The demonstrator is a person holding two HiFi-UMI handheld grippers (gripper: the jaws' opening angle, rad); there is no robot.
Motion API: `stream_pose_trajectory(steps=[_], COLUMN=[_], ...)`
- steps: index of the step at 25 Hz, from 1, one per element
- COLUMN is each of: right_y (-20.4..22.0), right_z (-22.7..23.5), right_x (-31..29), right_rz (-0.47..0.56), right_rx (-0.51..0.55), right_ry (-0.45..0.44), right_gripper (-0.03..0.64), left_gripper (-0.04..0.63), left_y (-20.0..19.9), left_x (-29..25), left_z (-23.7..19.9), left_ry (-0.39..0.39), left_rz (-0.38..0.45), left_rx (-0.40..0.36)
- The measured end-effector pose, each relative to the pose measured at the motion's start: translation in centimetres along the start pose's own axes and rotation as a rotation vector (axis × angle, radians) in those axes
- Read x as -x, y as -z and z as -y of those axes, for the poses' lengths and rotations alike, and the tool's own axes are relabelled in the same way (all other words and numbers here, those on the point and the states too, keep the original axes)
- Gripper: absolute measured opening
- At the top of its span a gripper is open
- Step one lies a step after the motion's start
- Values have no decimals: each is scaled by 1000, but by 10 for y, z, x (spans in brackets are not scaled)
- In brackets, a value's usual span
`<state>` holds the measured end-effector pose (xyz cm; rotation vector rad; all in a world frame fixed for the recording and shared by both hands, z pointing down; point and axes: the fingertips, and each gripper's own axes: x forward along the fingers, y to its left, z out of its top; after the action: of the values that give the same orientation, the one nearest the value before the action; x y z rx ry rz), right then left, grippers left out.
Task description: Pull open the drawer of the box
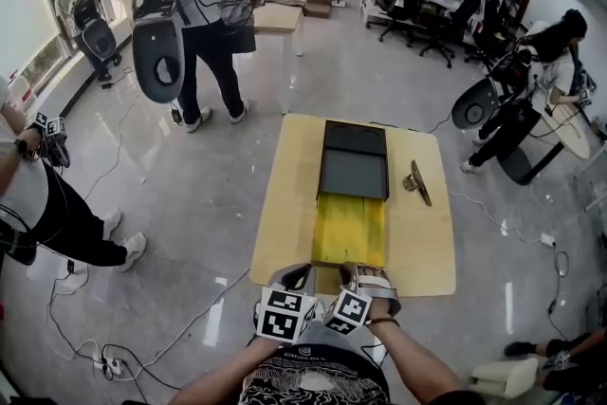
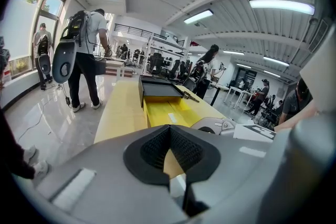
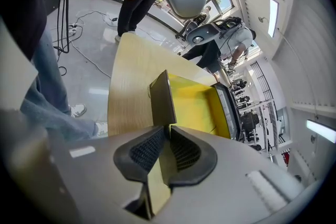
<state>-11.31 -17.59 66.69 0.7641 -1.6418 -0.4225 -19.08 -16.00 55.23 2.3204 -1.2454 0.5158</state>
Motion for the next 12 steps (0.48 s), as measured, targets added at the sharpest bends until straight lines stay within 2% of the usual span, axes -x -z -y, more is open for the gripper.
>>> stream_pose_trajectory(steps=[6,12], right_y=[6,-10], right_z=[-7,16], right_x=[24,51], right_rz=[7,71], right_rx=[-36,-249], right_ry=[-10,-3], right_gripper=[54,58], left_gripper=[12,12], left_y=[1,-14], left_x=[22,39], left_z=[17,17], left_ry=[-3,-4], left_rz=[4,22], left_rx=[6,12])
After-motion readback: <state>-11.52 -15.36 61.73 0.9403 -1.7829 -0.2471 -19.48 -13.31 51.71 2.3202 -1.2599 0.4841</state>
